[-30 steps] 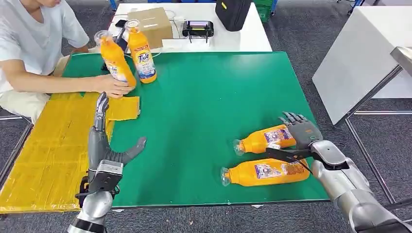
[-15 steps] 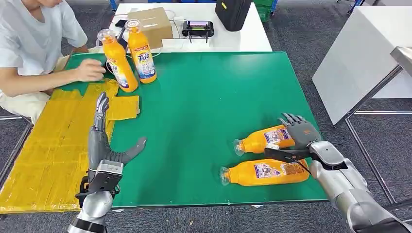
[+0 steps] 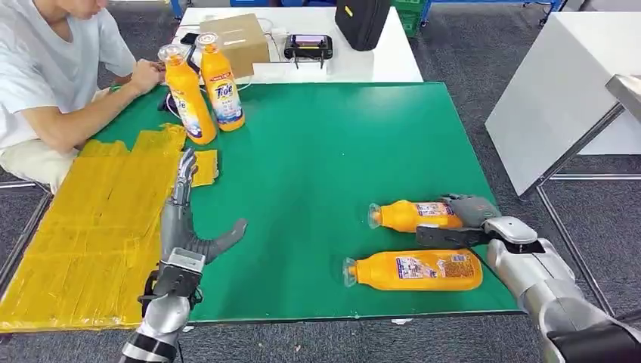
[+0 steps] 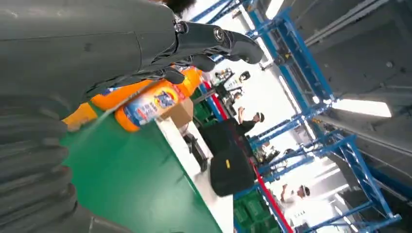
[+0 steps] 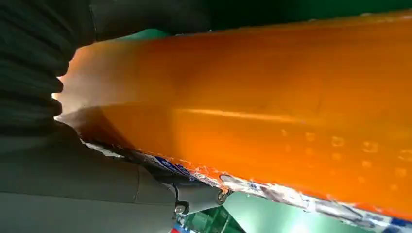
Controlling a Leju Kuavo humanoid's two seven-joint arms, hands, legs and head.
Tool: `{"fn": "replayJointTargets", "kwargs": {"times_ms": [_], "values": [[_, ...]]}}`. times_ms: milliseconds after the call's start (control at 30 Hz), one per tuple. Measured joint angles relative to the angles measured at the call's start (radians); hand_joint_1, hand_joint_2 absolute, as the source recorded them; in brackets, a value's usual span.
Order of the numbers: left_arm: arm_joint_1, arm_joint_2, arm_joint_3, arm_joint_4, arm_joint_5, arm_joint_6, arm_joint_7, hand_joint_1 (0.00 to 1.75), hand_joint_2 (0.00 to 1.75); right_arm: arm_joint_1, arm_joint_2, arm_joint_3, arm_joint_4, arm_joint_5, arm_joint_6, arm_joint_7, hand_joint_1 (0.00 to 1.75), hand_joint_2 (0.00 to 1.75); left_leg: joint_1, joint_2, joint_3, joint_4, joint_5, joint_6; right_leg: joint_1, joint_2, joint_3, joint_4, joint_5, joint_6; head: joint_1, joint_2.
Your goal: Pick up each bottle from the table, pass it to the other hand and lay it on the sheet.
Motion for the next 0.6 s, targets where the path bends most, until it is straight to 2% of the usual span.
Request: {"fn": "replayJointTargets", "kwargs": {"times_ms": [600], "values": [[-0.006,0.000,-0.023,0.027,0.004,0.000,-0.002,0.00,1.75,-0.037,0.012,0.006,0.077,-0.002,0.000,0.000,1.75,1.75,0.000,0.000,0.004,0.000,0.000,0.000,0.000,0.000,0.004,0.000,0.000,0.000,0.000,0.000]]}}
